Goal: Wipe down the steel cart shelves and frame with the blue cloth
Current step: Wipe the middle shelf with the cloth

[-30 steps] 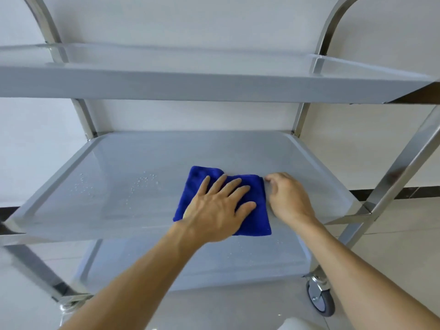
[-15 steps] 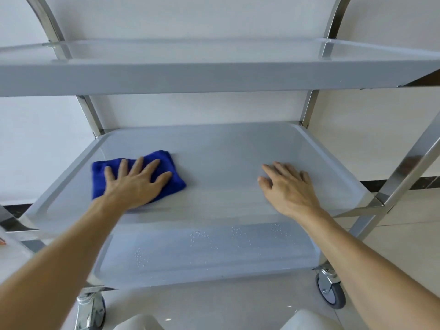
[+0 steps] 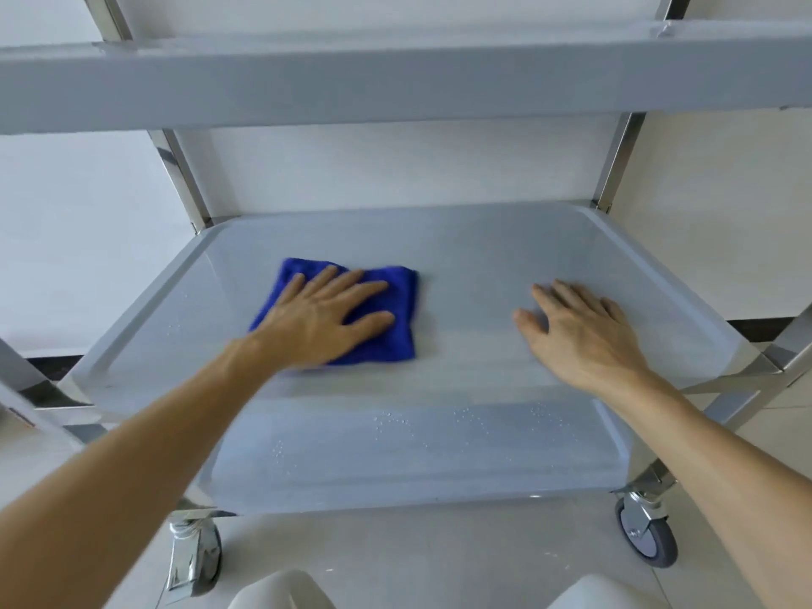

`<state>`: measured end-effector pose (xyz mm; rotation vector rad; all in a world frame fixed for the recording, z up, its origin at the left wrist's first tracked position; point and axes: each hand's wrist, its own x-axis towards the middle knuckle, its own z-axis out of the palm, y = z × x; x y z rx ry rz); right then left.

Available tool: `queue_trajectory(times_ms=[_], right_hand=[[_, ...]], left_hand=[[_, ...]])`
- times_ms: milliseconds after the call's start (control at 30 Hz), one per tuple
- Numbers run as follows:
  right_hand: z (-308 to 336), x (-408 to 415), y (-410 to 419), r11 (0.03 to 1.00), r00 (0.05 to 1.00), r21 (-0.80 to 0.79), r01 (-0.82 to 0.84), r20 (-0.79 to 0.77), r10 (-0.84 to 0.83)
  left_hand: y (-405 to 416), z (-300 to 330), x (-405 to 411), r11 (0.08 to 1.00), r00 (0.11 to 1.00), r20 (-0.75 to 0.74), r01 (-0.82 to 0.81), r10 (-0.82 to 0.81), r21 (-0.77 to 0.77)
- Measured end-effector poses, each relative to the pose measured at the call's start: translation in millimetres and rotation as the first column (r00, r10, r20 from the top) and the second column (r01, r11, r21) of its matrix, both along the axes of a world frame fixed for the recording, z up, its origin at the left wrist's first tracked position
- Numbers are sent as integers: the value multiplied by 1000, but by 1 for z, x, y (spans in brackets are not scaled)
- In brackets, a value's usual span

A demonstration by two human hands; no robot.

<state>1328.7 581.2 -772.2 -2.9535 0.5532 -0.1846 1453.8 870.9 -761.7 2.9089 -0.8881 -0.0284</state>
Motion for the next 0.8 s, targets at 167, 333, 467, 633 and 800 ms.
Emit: queue_trajectory(times_ms=[167, 333, 467, 633, 800], right_hand=[[-4, 2, 2, 1000, 1000, -19, 8, 4, -8], [-7, 2, 2, 999, 1000, -31, 21, 20, -21], [-3, 2, 1, 1000, 1000, -18, 18, 23, -17], [-1, -3, 2, 1000, 1000, -16, 2, 1, -2], [-4, -3, 2, 1000, 1000, -23, 13, 0, -13]], left_hand=[[13, -4, 63, 959, 961, -2, -276, 277, 69], [-74, -6, 65, 984, 984, -7, -177, 178, 24], [-146, -4, 42, 999, 999, 3, -41, 41, 24], [-134, -10, 23, 982, 981, 47, 189, -189, -17], [-63, 0, 77, 988, 989, 77, 121, -129, 94]])
